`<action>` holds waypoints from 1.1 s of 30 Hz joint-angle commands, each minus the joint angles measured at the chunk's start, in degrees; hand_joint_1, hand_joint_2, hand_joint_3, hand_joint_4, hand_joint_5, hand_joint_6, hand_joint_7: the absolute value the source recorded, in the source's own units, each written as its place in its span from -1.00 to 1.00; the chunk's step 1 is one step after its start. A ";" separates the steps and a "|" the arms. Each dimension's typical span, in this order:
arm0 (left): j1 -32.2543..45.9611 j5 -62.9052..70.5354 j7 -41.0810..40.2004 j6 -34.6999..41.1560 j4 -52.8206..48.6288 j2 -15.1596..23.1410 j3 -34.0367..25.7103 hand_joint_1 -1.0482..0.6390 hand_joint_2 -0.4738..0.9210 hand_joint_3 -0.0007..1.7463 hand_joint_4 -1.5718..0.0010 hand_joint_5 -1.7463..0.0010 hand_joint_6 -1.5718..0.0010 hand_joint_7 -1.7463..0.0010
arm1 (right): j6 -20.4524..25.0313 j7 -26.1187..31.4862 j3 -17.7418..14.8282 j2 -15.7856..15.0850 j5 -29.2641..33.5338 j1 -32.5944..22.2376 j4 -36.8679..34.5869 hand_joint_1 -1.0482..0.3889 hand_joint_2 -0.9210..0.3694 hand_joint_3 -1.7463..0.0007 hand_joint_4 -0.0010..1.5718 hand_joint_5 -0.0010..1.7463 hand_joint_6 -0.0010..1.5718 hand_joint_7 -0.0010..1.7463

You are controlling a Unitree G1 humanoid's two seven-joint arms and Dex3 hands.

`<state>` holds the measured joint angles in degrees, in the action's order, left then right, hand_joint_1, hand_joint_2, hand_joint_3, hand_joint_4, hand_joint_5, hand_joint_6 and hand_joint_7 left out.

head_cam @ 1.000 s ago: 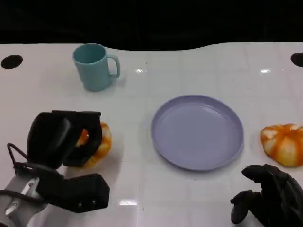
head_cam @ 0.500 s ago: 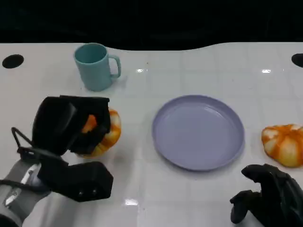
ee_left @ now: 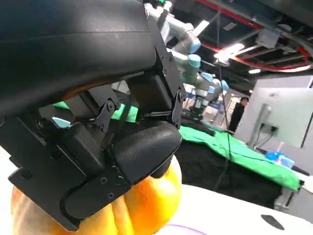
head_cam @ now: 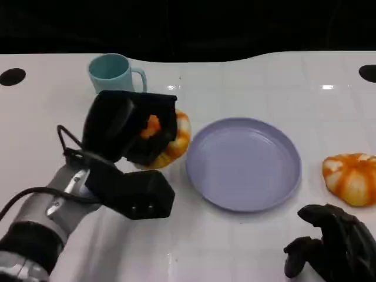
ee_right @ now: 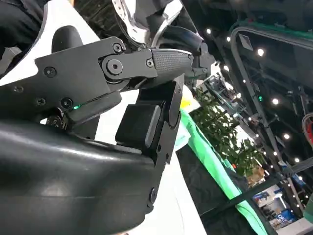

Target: Grasp the bread from the table and place it into the plate.

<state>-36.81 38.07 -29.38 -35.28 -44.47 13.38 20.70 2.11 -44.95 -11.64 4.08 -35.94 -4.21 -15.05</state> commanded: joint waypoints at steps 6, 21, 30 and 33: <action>-6.84 1.10 -1.25 -1.60 -7.98 -3.88 2.84 -0.84 0.63 0.80 -1.00 -1.00 -0.64 -1.00 | 0.90 1.35 0.08 -0.11 -0.48 -0.72 1.04 -0.36 -1.00 0.74 1.00 -0.28 1.00 -0.75; -16.69 2.43 0.18 0.94 -23.08 -15.27 8.29 -0.83 0.65 0.69 -0.94 -1.00 -0.54 -1.00 | 0.51 0.32 -0.10 -0.89 -0.12 0.22 -0.40 -0.35 -1.00 0.73 1.00 -0.31 1.00 -0.76; -19.96 0.81 9.02 4.79 -25.83 -18.65 8.84 -0.83 0.69 0.52 -0.80 -1.00 -0.34 -1.00 | -0.30 0.50 0.02 -0.59 0.21 -0.02 -0.34 -0.35 -1.00 0.71 1.00 -0.31 1.00 -0.76; -20.40 -0.14 14.60 4.18 -25.77 -18.18 8.89 -0.81 0.60 0.23 -0.22 -0.87 0.18 -0.59 | -0.33 0.79 0.15 -0.50 0.29 -0.26 0.11 -0.35 -1.00 0.69 1.00 -0.31 1.00 -0.76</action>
<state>-55.42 38.80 -19.02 -30.72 -69.87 -5.52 29.64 2.33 -44.30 -11.23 3.96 -35.82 -3.97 -15.22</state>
